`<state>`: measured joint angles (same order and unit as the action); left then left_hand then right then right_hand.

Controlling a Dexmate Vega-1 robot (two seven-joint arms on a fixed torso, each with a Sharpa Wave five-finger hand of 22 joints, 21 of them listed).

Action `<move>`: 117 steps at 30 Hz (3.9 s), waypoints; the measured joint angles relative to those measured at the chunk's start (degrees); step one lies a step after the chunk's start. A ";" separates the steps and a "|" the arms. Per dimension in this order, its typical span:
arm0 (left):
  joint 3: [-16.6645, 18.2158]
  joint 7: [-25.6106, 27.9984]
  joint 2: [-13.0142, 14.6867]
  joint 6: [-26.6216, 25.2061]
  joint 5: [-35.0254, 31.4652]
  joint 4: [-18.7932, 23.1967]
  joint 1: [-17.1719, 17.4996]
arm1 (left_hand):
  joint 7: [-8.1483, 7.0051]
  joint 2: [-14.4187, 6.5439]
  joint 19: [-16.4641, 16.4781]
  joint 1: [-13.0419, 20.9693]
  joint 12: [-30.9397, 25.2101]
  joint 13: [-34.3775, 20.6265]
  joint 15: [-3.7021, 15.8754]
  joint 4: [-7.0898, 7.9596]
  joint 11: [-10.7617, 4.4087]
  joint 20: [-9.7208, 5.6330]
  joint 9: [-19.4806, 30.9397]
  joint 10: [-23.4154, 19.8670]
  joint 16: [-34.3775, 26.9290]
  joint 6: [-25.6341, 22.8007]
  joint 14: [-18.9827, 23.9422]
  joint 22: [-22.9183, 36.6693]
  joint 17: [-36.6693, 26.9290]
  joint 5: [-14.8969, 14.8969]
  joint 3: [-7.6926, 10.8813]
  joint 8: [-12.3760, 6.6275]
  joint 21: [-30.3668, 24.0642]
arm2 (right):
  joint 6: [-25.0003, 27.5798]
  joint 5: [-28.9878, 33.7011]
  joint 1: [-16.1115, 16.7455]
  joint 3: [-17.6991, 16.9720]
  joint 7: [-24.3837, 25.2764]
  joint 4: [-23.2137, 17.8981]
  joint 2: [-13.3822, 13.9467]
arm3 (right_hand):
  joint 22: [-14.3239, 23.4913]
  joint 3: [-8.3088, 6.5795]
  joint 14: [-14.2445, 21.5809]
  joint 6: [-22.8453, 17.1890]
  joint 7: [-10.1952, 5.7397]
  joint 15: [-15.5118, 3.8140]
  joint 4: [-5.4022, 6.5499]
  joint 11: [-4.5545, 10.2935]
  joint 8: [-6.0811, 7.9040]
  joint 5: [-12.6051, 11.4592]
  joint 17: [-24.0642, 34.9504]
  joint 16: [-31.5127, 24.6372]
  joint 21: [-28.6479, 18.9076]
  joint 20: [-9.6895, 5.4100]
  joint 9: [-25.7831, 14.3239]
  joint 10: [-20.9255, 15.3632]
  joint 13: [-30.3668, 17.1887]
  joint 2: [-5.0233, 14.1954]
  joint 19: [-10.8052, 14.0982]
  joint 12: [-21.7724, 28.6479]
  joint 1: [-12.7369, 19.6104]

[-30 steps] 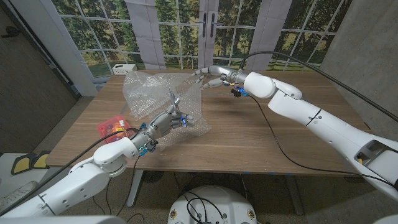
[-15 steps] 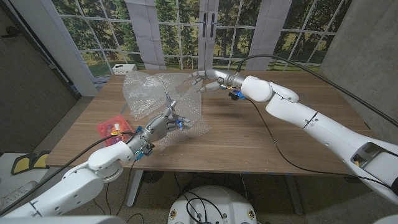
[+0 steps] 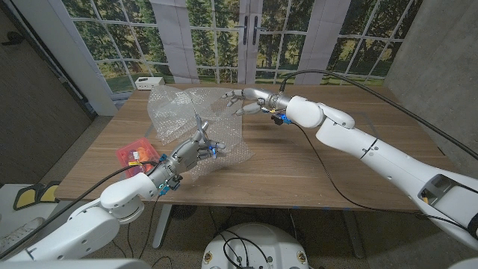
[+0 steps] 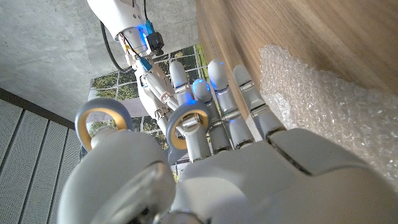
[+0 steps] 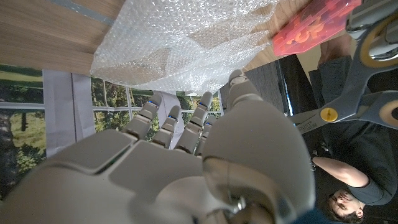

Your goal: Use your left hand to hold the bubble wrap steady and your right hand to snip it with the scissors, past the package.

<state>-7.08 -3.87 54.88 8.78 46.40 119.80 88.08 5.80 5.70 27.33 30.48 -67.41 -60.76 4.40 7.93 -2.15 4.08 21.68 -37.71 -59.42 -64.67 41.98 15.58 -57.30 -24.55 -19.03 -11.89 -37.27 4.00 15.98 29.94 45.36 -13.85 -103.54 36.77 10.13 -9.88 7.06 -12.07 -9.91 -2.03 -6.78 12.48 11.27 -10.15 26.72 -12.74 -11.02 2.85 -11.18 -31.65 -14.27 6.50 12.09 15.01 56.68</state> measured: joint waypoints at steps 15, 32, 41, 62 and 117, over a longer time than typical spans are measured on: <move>1.34 -0.64 -0.82 -0.02 -0.40 -0.03 1.56 | 0.07 -0.01 0.02 0.00 -0.21 0.03 -0.12 0.05 -0.01 -0.03 0.00 0.00 -0.20 0.07 0.11 0.27 0.15 0.25 0.06 0.01 -0.24 | -2.55 2.62 0.56 1.27 1.02 1.61 -1.47 | 0.00 1.04 7.85 1.45 1.02 -0.32 -1.03 -0.22 0.14 0.00 2.92 -5.47 -1.83 5.24 0.00 0.65 -1.05 -0.04 6.25 -0.87 0.05; 1.76 -1.50 -1.33 -0.79 -0.32 -0.33 1.51 | 0.27 -0.32 0.72 0.32 -0.21 0.24 0.01 -0.02 -0.01 -0.10 0.00 0.01 -0.48 -0.09 0.82 0.26 0.45 0.24 0.15 0.03 -0.67 | -3.47 4.58 2.55 1.51 3.38 2.60 -2.33 | 0.01 1.77 1.70 -1.25 0.17 -0.11 -0.68 -0.31 1.06 0.00 2.20 -3.33 -0.20 4.23 -0.02 -1.11 -1.85 -1.26 3.34 -0.87 -0.54; 1.76 -1.46 -1.52 -1.05 -0.61 -0.34 1.39 | 0.28 -0.32 1.03 0.32 -0.41 0.43 0.01 -0.01 0.31 -0.42 0.27 -0.31 -0.48 -0.10 0.81 0.10 0.89 0.62 0.16 0.07 -0.67 | -4.23 5.04 3.11 1.83 3.81 3.36 -2.63 | 0.01 1.77 1.61 -2.72 -0.04 -0.03 -0.68 -0.09 1.73 0.00 2.21 -3.33 -0.20 3.91 -0.17 -0.88 -2.11 -1.06 3.03 -1.27 -0.74; -0.48 -1.65 -2.28 -1.27 -1.28 -1.30 -0.37 | 0.29 -0.62 1.57 0.62 -0.42 0.93 0.11 -0.01 0.31 -0.96 0.10 -0.31 -0.77 -0.11 1.33 -0.16 1.33 0.93 0.30 0.20 -0.67 | -5.07 4.93 5.87 1.72 6.94 4.97 -3.58 | 0.01 1.97 2.06 -3.70 0.39 -0.02 -0.88 0.00 1.73 -0.01 1.69 -3.33 -0.50 2.66 -0.24 -1.42 -2.37 -0.52 4.29 -1.27 -0.20; -2.21 -3.23 -1.04 -0.32 -0.53 -2.89 -2.84 | 0.68 -1.68 1.93 0.62 -0.34 1.86 0.10 -0.02 0.72 -1.33 0.37 -0.72 -0.97 -0.50 1.32 -1.22 1.86 1.27 0.46 0.08 -0.21 | -6.91 16.07 2.86 7.65 8.77 12.11 -5.34 | 0.02 1.88 -1.56 21.64 5.99 -0.33 -1.90 0.09 -0.66 -0.47 -2.76 -1.01 -0.20 0.33 0.01 5.06 -1.95 -0.14 3.34 -4.01 1.75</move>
<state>-9.30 -7.10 53.84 8.46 45.88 116.91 85.24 6.48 4.02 29.26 31.09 -67.75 -58.90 4.50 7.90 -1.43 2.75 22.05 -38.43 -60.39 -65.17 43.30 14.36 -55.44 -23.28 -18.57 -11.80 -37.48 -2.91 32.05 32.80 53.01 -5.08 -91.43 31.42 10.15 -8.00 5.50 9.56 -3.92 -2.36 -8.68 12.58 10.61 -10.63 23.96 -13.75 -11.22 3.18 -11.17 -26.58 -16.22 6.36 15.43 11.00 58.43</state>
